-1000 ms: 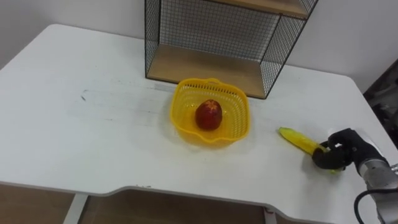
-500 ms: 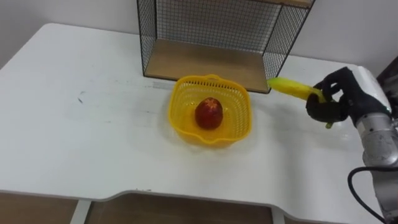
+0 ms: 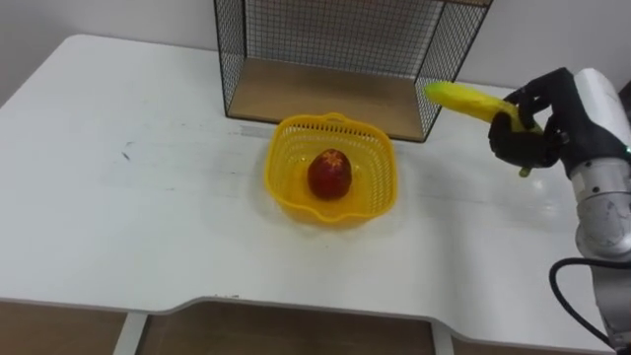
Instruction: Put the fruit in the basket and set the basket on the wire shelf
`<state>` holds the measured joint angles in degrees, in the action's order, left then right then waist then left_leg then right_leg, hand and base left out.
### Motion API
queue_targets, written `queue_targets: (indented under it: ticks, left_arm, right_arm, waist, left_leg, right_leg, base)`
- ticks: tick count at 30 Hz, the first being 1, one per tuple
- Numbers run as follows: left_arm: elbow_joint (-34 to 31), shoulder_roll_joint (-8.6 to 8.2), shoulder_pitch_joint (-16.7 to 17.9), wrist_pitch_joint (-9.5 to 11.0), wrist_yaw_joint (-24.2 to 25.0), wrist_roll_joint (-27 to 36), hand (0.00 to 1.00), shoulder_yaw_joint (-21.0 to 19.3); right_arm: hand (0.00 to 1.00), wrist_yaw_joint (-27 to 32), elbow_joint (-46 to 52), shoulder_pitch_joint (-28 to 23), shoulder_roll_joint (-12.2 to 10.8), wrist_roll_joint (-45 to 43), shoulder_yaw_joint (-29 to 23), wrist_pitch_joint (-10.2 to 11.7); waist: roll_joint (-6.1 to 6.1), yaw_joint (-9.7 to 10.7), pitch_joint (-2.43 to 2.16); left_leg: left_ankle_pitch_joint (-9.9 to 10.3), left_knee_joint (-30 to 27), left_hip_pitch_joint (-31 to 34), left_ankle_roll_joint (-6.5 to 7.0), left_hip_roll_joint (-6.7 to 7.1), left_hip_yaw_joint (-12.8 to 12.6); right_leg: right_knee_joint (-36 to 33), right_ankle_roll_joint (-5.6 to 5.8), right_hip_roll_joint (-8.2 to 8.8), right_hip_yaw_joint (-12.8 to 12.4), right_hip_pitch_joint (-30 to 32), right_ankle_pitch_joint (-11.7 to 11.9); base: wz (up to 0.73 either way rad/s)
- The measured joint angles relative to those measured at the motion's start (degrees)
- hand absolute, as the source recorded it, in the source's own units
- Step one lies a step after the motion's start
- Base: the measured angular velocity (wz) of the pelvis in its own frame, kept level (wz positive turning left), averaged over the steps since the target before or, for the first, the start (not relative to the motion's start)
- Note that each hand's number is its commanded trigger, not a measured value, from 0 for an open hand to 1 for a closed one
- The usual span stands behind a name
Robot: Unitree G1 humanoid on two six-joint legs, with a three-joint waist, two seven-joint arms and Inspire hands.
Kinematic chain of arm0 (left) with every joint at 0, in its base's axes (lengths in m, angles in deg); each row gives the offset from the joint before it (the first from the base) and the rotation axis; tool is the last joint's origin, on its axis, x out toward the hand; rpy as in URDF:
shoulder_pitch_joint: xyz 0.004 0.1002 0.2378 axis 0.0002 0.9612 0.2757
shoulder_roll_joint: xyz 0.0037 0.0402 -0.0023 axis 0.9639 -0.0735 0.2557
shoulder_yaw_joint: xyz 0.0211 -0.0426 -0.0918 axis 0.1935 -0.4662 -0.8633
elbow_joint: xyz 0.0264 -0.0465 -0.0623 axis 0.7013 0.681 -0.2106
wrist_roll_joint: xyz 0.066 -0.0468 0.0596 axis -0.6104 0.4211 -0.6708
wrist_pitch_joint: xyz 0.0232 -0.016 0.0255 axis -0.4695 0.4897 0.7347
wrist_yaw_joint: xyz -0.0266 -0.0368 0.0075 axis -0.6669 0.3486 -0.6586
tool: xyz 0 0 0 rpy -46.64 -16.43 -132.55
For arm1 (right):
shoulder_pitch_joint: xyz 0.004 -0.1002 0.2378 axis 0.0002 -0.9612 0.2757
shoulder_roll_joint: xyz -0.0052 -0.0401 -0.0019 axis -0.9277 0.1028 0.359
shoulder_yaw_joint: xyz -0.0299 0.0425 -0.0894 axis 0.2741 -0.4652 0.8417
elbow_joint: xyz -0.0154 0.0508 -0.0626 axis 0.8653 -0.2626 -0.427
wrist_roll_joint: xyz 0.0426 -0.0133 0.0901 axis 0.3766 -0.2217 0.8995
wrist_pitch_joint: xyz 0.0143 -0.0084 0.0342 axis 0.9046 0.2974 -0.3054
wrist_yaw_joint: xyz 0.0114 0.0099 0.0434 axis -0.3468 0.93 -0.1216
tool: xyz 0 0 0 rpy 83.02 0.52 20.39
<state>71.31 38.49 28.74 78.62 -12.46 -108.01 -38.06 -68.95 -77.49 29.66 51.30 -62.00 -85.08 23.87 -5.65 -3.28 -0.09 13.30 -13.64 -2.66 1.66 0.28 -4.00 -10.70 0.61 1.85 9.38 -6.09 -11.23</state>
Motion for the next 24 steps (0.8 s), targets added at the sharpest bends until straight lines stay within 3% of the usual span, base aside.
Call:
queue_targets:
  ticks: [6, 16, 22, 24]
  left_arm:
    - [-0.14, 0.00, 0.04, 0.05, -0.01, 0.13, 0.00, 0.07]
    - [-0.31, 0.02, -1.08, 0.17, -0.46, 0.16, 0.00, 0.18]
    - [-0.43, 0.12, -1.37, 0.16, -0.46, 0.18, 0.00, 1.53]
    - [-0.41, 0.13, -1.67, 0.17, -0.46, 0.22, 0.00, 1.63]
  right_arm:
    - [1.00, -0.09, 3.30, -0.93, -0.01, -0.85, 2.68, 0.05]
    - [1.00, -3.34, 6.44, -0.90, -0.11, -3.12, 9.25, -0.41]
    - [1.00, -4.50, 7.17, -0.80, -0.19, -3.24, 9.55, -1.22]
    - [1.00, -5.20, 7.17, 0.12, -1.14, -3.53, 9.55, -1.19]
  waist:
    - [-0.10, -0.08, 0.06]
    - [-0.94, -0.69, 0.28]
    - [-1.30, -1.95, 0.19]
    - [-1.48, -1.98, 0.32]
  left_leg:
    - [-0.02, 0.43, -0.84, 0.02, 0.01, -0.19]
    - [0.00, 0.91, -0.63, 0.00, -0.06, -0.29]
    - [-0.02, 0.90, -0.63, 0.01, 0.01, -0.43]
    - [-0.02, 0.89, -0.50, 0.01, 0.01, -0.43]
  right_leg:
    - [0.04, 0.01, -0.03, -1.24, -0.17, 0.00]
    - [-0.02, 0.01, -0.03, -0.48, -0.21, 0.00]
    - [0.03, 0.01, -0.01, -0.44, 0.09, 0.00]
    - [0.12, 0.01, -0.02, -0.44, 0.38, 0.00]
  base:
    - [-0.04]
    - [0.00]
    - [0.00]
    - [0.00]
